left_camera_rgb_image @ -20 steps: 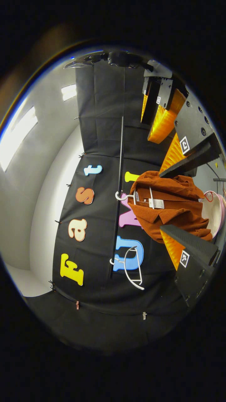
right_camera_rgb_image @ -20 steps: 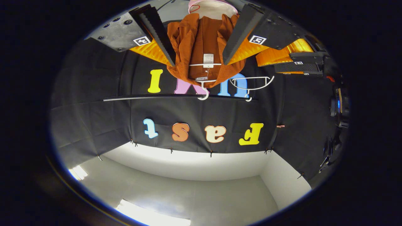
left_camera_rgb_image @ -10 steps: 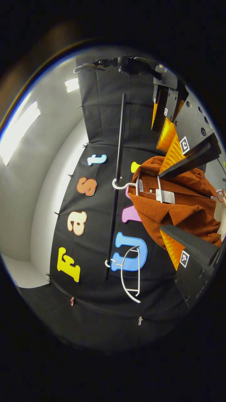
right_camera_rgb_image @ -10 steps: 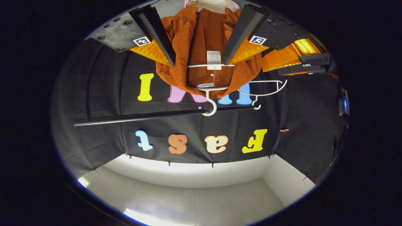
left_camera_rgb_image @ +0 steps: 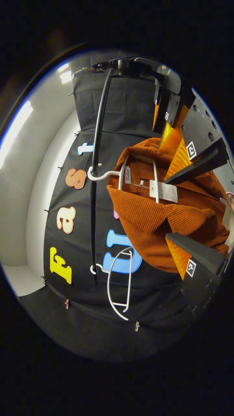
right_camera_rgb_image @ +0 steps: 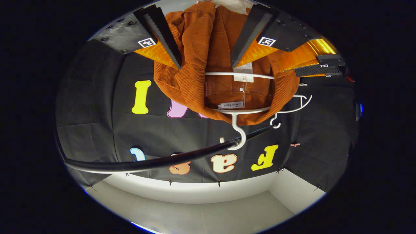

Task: Grasp the clothes on the hanger with both hands and then place them into the laundry hamper below.

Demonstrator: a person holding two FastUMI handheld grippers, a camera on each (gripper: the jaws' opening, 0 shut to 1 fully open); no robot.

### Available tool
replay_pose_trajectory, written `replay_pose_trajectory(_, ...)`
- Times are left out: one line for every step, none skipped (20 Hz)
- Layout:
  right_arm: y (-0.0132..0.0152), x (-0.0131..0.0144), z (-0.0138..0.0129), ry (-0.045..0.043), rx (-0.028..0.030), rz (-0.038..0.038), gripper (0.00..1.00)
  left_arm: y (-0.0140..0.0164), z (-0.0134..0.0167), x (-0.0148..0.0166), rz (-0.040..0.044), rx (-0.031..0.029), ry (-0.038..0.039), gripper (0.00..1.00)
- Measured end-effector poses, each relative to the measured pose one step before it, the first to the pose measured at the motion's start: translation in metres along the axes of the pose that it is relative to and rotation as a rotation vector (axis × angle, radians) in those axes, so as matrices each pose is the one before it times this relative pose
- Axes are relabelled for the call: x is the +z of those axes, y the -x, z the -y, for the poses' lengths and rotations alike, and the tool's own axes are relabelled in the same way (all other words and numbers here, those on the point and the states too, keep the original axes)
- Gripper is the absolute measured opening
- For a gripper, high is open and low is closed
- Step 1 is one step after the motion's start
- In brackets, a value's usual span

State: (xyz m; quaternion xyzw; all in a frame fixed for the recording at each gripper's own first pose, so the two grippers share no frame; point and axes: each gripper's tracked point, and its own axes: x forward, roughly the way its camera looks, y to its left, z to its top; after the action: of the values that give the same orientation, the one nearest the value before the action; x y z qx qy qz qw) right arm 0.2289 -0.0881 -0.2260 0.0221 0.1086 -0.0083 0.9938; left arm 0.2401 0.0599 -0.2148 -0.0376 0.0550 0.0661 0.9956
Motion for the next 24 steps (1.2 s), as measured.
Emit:
replay_pose_trajectory(-0.00669,-0.00516,0.00500,-0.00106,-0.00249,-0.01029,0.98,-0.00527,-0.00217,-0.00514,-0.01091,0.01782,-0.00447,0.94)
replay_pose_trajectory(-0.00518,-0.00708,0.00293,-0.00622,0.00009,-0.01329,0.98,-0.00477,-0.00386,-0.00522,-0.00952,0.02170,-0.00416,0.95)
replay_pose_trajectory(-0.00523,-0.00688,0.00109,-0.01052,0.00655,-0.01509,0.98,-0.00383,-0.00362,-0.00322,-0.00684,0.02046,-0.00132,0.95)
replay_pose_trajectory(-0.00436,-0.00642,-0.00006,-0.01134,0.00676,-0.01285,0.98,-0.00389,-0.00017,-0.00419,-0.00639,0.01358,0.00444,0.95)
replay_pose_trajectory(-0.00432,-0.00550,-0.00016,-0.01019,0.00823,-0.01056,0.98,-0.00362,-0.00126,-0.00387,-0.00749,0.01156,0.00549,0.95)
replay_pose_trajectory(-0.00456,-0.00446,0.00132,-0.00646,0.00494,-0.00737,0.98,-0.00360,-0.00098,-0.00431,-0.00701,0.01546,0.00289,0.94)
replay_pose_trajectory(-0.00476,-0.00513,0.00054,-0.00504,0.00715,-0.00763,0.98,-0.00348,-0.00220,-0.00323,-0.00459,0.01967,-0.00158,0.94)
replay_pose_trajectory(-0.00484,-0.00550,-0.00028,-0.00578,0.00465,-0.00850,0.98,-0.00290,0.00020,-0.00444,-0.00619,0.01306,-0.00227,0.94)
replay_pose_trajectory(-0.00482,-0.00501,0.00107,-0.00722,0.00400,-0.00977,0.98,-0.00283,0.00166,-0.00410,-0.00859,0.00529,-0.00144,0.94)
replay_pose_trajectory(-0.00308,-0.00535,0.00188,-0.00844,0.00423,-0.01005,0.98,-0.00327,0.00179,-0.00454,-0.00822,0.00524,-0.00213,0.94)
replay_pose_trajectory(-0.00528,-0.00501,0.00261,-0.00894,0.00183,-0.01249,0.98,-0.00272,0.00074,-0.00348,-0.00576,0.00773,-0.00448,0.94)
replay_pose_trajectory(-0.00381,-0.00495,0.00231,-0.00773,0.00101,-0.00890,0.98,-0.00228,-0.00026,-0.00424,-0.00234,0.00975,-0.00619,0.94)
replay_pose_trajectory(-0.00400,-0.00377,0.00285,-0.00749,0.00578,-0.00561,0.98,-0.00215,-0.00075,-0.00404,-0.00403,0.00794,-0.00411,0.94)
replay_pose_trajectory(-0.00291,-0.00447,0.00289,-0.01073,0.00522,-0.00681,0.98,-0.00186,0.00113,-0.00522,-0.00546,0.00722,-0.00031,0.94)
replay_pose_trajectory(-0.00325,-0.00496,0.00205,-0.01521,0.00588,-0.00932,0.98,-0.00250,-0.00052,-0.00512,-0.00869,0.00878,0.00125,0.94)
replay_pose_trajectory(-0.00208,-0.00736,0.00270,-0.01465,0.00441,-0.01855,0.98,-0.00234,-0.00033,-0.00744,-0.01444,0.00990,0.00368,0.94)
replay_pose_trajectory(-0.00390,-0.00950,0.00038,-0.01088,0.00390,-0.02300,0.98,-0.00164,-0.00101,-0.00625,-0.01482,0.00957,0.00460,0.94)
replay_pose_trajectory(-0.00304,-0.00944,0.00109,-0.00800,0.00525,-0.02409,0.98,-0.00187,-0.00043,-0.00556,-0.01229,0.00749,0.00634,0.94)
replay_pose_trajectory(-0.00275,-0.00597,0.00177,-0.00491,0.00544,-0.01538,0.98,-0.00175,-0.00105,-0.00241,-0.00448,0.00456,0.00964,0.94)
replay_pose_trajectory(-0.00052,-0.00270,0.00199,-0.00085,0.00825,-0.00705,0.98,0.00002,0.00009,-0.00033,0.00671,0.00217,0.01193,0.93)
replay_pose_trajectory(0.00039,0.00148,0.00327,0.00628,0.00160,-0.00050,0.96,-0.00149,0.00549,0.00091,-0.00002,-0.03256,0.01585,0.93)
replay_pose_trajectory(-0.00492,-0.00074,0.00230,0.01367,0.00234,0.00557,0.80,-0.00195,0.00079,-0.00096,-0.00192,-0.00667,0.01026,0.87)
replay_pose_trajectory(-0.00293,0.00082,0.00309,0.01786,0.00562,0.00094,0.63,-0.00142,-0.00527,0.00269,0.00297,0.01684,0.00086,0.77)
replay_pose_trajectory(0.00252,0.00590,0.01128,0.01921,-0.03212,0.01451,0.46,-0.00291,-0.00385,0.00118,0.00010,0.00249,-0.00285,0.67)
